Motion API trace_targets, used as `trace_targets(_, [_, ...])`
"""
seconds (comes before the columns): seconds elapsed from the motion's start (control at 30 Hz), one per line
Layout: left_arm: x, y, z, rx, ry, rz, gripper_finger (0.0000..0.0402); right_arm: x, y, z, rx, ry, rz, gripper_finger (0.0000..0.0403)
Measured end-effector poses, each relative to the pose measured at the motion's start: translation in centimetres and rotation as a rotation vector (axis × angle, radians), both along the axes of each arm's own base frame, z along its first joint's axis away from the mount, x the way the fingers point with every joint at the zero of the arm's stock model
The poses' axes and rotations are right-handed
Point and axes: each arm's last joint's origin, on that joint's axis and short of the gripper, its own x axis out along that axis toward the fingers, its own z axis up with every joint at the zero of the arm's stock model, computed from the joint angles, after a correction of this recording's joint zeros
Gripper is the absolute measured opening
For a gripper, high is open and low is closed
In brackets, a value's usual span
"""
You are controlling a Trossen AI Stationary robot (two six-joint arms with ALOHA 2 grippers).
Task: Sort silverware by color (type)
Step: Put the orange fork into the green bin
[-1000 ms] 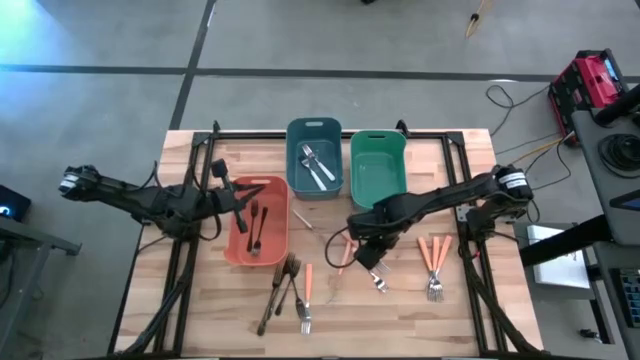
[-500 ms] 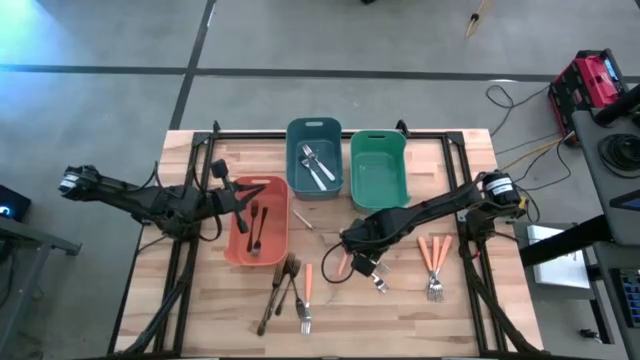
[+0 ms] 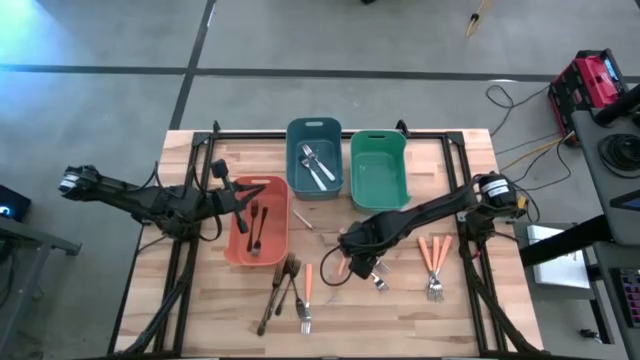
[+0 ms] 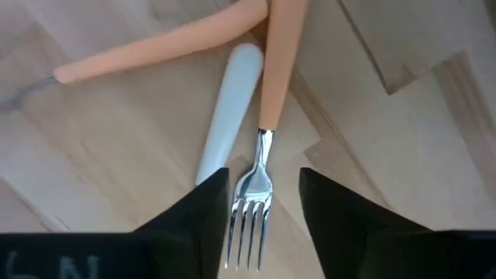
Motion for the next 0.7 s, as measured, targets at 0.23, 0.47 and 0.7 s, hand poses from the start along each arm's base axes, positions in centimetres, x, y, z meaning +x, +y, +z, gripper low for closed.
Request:
trace_targets(0.23, [0.0,0.0,0.0,0.001,0.004,0.000,0.0000,0.3,1.5,-2.0,-0.067,0.033,0.050,0.0175])
trace_targets(0.47, [0.1,0.0,-0.1,-0.003,0.005,0.000,0.0000,0.3,1.6,-2.3,-0.164,0.011,0.036,0.0156])
trace_targets(0.7, [0.1,0.0,-0.1,-0.002,0.007,0.000,0.0000,0.5,1.6,-3.0,-0.197,0.021,0.057,0.0131])
